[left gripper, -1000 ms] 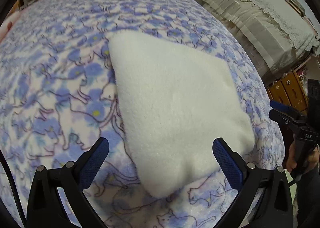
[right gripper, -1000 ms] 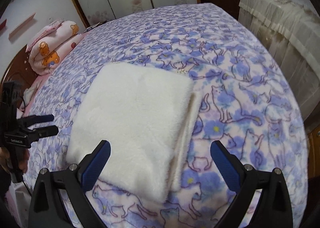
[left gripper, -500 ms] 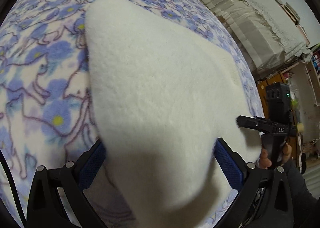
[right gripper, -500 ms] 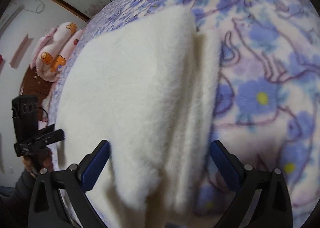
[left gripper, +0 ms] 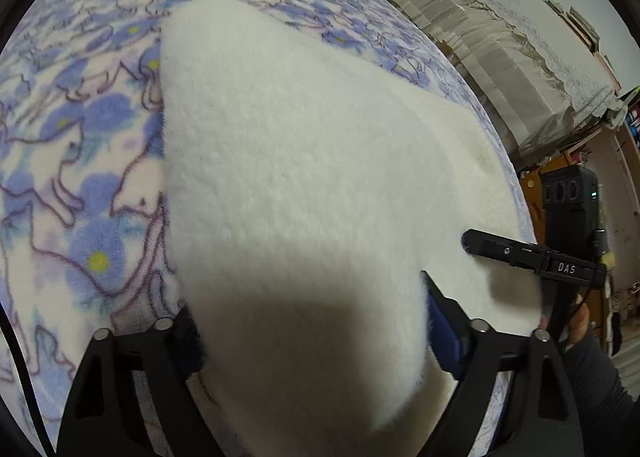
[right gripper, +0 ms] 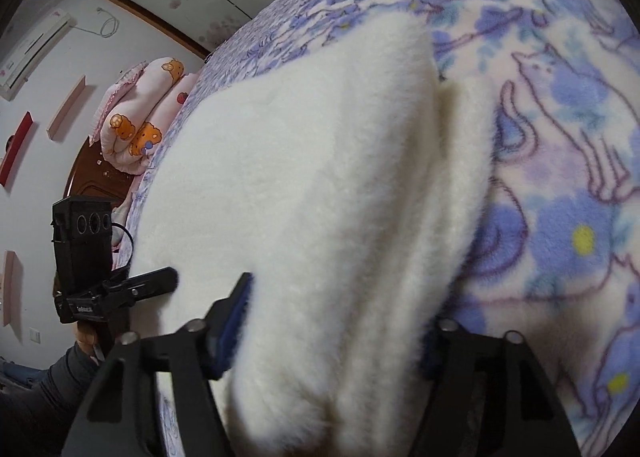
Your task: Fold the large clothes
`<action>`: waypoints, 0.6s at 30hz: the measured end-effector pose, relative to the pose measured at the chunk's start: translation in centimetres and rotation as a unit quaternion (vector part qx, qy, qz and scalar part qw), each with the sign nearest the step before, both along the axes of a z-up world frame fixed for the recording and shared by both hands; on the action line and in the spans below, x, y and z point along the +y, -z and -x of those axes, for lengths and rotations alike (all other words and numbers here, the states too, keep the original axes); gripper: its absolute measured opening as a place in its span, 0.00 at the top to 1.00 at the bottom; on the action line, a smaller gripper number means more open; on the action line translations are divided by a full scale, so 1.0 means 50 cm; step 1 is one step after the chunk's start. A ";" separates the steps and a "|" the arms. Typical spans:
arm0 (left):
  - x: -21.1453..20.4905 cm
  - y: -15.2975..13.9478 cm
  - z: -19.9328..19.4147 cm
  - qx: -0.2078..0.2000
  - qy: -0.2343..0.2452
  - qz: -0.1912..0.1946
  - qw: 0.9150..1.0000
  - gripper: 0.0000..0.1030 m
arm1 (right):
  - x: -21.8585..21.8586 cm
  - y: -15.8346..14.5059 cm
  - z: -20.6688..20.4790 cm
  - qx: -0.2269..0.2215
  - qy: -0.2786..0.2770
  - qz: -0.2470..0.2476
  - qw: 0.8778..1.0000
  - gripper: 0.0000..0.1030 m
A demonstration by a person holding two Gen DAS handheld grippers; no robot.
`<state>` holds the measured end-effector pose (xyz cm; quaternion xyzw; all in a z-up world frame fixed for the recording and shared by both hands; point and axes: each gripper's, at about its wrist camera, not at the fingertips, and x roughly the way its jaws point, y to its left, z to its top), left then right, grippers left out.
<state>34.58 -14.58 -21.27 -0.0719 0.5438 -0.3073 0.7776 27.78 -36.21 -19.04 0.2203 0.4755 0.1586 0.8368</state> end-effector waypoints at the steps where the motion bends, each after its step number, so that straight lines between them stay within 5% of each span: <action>1: -0.005 -0.010 0.005 -0.008 -0.002 -0.009 1.000 0.23 | 0.004 -0.010 0.005 -0.005 0.002 0.006 1.000 0.52; 8: 0.004 -0.092 0.058 -0.061 -0.008 -0.052 0.997 0.32 | 0.053 -0.070 0.040 -0.027 0.012 0.046 0.999 0.58; 18: 0.136 -0.201 0.173 -0.054 -0.016 -0.065 0.996 0.33 | 0.170 -0.150 0.129 -0.034 -0.019 0.045 0.998 0.59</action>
